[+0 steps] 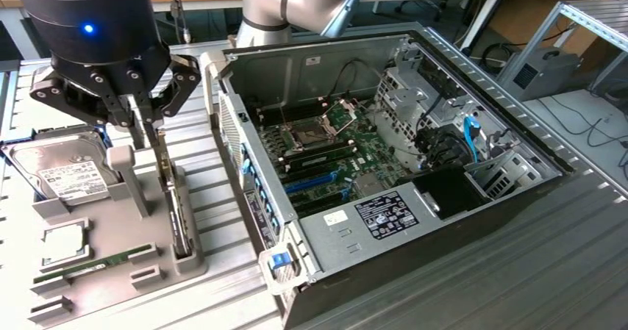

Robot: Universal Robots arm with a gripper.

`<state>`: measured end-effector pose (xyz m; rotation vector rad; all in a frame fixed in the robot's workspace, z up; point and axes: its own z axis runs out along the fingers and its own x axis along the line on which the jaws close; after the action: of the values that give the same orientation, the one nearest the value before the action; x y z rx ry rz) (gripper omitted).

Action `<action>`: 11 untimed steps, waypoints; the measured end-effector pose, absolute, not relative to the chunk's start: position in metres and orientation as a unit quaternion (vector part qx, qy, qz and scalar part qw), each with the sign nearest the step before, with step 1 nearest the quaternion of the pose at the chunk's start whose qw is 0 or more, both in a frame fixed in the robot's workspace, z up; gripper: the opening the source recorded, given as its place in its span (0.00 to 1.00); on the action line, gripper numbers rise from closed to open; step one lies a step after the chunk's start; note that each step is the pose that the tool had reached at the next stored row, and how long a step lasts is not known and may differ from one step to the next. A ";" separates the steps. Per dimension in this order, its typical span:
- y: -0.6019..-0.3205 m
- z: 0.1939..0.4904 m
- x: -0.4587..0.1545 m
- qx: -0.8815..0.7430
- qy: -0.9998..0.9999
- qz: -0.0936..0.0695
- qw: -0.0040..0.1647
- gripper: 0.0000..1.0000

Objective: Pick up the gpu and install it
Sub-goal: 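Pick up the gpu and move the gpu toward the slot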

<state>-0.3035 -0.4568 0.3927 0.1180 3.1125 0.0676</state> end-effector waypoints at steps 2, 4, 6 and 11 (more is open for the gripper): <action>-0.457 0.393 -0.303 0.038 0.999 0.022 0.013 0.29; -0.457 0.393 -0.303 0.038 0.999 0.022 0.013 0.36; -0.457 0.393 -0.303 0.038 0.999 0.022 0.013 0.42; -0.457 0.390 -0.303 0.038 0.999 0.022 0.013 0.42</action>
<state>-0.3035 -0.4568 0.3895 0.1180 3.1124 0.0678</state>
